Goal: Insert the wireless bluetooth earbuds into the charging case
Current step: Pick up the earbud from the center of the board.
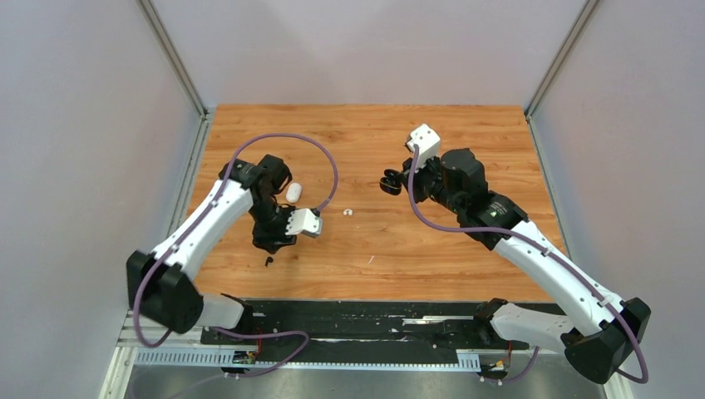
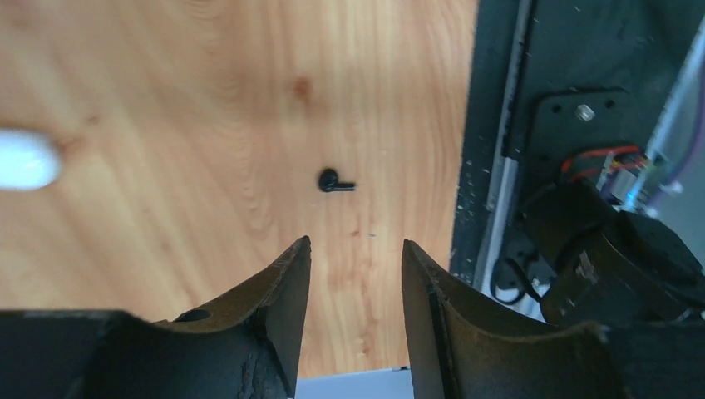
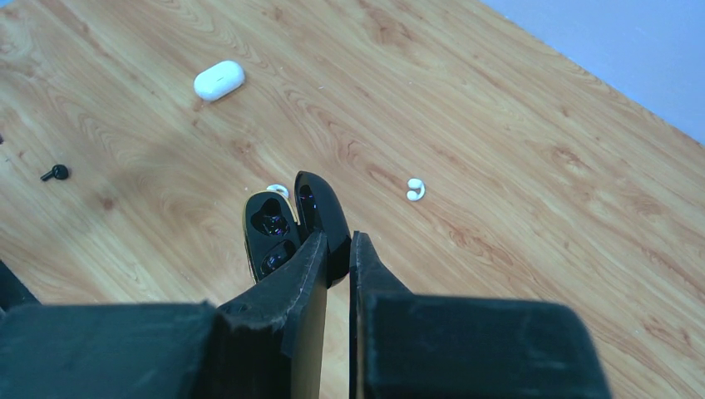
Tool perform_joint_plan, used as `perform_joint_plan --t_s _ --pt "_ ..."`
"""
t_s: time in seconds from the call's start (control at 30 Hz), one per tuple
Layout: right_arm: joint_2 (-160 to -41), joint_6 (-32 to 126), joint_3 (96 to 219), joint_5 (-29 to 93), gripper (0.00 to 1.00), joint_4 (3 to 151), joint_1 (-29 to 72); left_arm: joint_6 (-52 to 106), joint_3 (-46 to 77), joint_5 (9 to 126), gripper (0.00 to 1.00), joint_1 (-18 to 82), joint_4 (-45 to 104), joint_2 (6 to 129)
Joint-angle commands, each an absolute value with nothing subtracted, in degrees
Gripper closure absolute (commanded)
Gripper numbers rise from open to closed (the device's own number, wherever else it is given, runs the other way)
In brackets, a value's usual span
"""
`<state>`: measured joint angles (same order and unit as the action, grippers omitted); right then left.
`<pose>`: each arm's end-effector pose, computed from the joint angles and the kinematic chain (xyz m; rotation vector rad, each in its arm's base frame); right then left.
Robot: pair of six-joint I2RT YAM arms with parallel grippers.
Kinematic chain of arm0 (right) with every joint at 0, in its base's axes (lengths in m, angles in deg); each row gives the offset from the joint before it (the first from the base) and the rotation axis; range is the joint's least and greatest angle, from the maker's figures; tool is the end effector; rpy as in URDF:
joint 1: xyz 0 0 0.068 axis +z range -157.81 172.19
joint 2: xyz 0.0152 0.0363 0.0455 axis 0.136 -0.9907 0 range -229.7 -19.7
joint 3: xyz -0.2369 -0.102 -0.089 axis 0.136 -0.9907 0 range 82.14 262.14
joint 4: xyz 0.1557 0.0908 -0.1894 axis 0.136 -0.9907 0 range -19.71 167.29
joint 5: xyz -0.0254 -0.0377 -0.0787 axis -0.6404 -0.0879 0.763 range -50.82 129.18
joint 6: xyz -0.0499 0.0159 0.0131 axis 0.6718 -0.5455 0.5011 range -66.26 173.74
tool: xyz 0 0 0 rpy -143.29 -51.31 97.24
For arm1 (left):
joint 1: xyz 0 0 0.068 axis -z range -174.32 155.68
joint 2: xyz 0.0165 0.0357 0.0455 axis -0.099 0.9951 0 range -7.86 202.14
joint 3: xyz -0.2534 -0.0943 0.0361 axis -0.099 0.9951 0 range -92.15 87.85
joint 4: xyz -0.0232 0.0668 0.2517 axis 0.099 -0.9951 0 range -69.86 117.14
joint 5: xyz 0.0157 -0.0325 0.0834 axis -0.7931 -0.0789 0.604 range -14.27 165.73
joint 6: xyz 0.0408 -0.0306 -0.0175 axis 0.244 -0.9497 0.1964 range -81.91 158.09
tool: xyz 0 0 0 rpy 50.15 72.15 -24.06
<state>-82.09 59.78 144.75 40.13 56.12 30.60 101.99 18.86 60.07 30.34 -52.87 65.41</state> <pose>0.1921 0.1516 0.3692 -0.7286 1.8121 0.3591 0.1809 -0.0936 0.3001 2.0658 2.0896 -0.3317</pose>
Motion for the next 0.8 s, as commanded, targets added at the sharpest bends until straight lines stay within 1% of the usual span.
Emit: perform_joint_plan --t_s 0.0,0.17,0.3,0.33,0.4,0.77 --pt "-80.35 58.79 145.65 37.42 1.00 54.75 30.42 114.41 16.26 53.78 0.48 24.50 -62.06 75.13" --pt "-80.75 59.80 146.83 37.17 1.00 53.13 30.42 118.01 19.53 52.57 0.47 22.57 -53.17 76.39" --pt "-81.61 60.32 147.55 37.04 1.00 52.86 30.42 121.17 23.00 53.07 0.53 22.55 -48.94 78.56" --pt "-81.78 60.39 147.67 36.91 1.00 52.89 30.41 121.77 23.52 53.15 0.57 22.51 -48.39 78.86" --pt "-82.24 60.42 147.94 36.77 1.00 52.94 30.42 123.49 25.29 53.19 0.60 22.54 -47.12 79.08" --pt "-83.60 60.62 148.88 36.57 1.00 52.87 30.41 127.08 35.14 58.36 0.62 22.55 -35.55 75.86"
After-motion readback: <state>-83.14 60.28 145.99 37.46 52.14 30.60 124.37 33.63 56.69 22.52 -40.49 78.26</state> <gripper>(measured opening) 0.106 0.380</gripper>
